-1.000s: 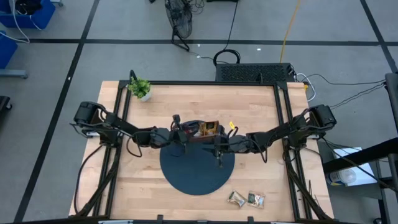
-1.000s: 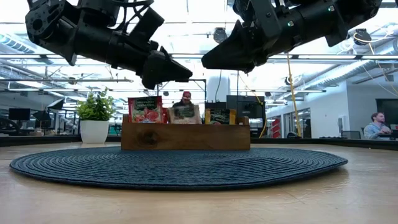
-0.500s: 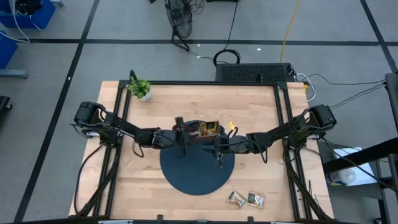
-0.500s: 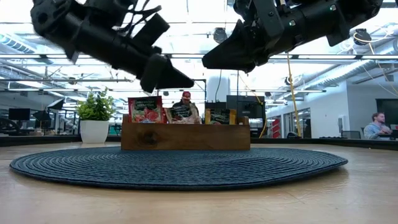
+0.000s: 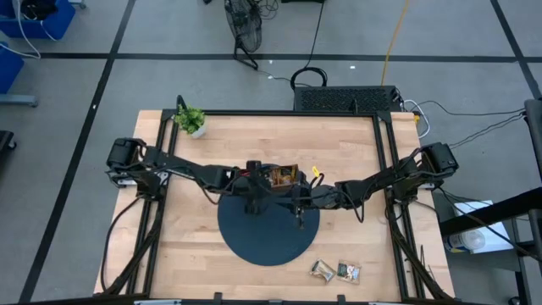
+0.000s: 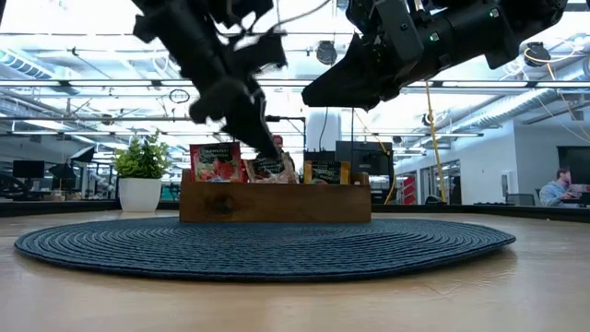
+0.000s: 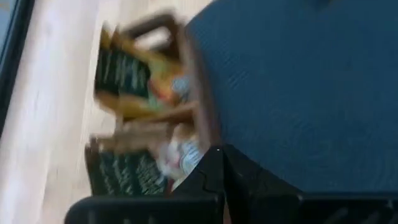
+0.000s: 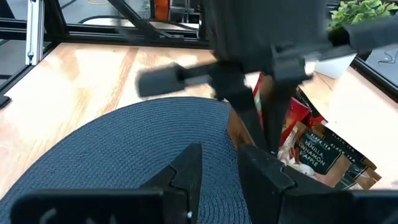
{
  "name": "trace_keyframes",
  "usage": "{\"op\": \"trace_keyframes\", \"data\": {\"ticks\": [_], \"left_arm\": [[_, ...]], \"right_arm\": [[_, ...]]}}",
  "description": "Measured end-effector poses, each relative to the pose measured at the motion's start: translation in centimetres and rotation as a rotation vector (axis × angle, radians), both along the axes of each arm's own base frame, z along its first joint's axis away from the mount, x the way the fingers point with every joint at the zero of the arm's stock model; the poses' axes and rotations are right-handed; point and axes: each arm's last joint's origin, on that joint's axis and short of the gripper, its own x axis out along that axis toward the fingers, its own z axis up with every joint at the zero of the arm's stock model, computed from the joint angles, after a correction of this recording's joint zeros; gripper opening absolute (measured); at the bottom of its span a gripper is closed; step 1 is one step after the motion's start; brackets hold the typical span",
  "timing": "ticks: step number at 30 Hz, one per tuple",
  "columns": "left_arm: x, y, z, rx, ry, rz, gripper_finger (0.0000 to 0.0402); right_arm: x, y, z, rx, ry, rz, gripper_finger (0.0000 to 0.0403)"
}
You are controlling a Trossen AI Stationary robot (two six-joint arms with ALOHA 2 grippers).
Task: Pick & Place Tea
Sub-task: Put the top right brown tea bag into the middle section of the wooden organizer
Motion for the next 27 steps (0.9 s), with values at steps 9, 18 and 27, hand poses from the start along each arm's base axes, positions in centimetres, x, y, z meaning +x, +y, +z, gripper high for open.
{"op": "trace_keyframes", "data": {"ticks": [9, 18, 27], "left_arm": [[0.0, 1.9, -0.5, -0.071, -0.009, 0.042, 0.0002], [0.8, 1.8, -2.7, -0.090, 0.022, 0.024, 0.0001], [1.1, 1.8, -3.0, -0.092, 0.022, 0.024, 0.0001]], "right_arm": [[0.0, 0.0, 0.0, -0.001, 0.006, 0.000, 0.0089], [0.0, 0.0, 0.0, -0.003, 0.006, 0.001, 0.0089], [0.0, 0.0, -0.1, -0.001, 0.010, 0.004, 0.0089]]}}
